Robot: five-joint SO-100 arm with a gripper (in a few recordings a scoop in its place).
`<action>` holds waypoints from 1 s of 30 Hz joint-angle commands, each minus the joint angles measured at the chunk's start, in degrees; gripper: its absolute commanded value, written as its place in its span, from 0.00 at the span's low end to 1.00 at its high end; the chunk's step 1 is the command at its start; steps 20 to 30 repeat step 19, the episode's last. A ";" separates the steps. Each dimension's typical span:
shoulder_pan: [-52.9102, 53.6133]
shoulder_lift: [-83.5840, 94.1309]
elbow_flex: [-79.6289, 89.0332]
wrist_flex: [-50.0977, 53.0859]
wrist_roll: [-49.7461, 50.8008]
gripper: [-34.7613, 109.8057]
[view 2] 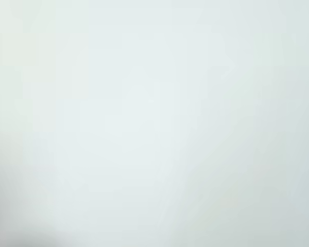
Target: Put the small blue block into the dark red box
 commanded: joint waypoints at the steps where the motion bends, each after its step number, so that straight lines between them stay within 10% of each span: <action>1: -7.03 0.35 2.81 0.53 -2.72 0.24; 30: -10.63 0.44 5.36 0.18 -2.29 0.24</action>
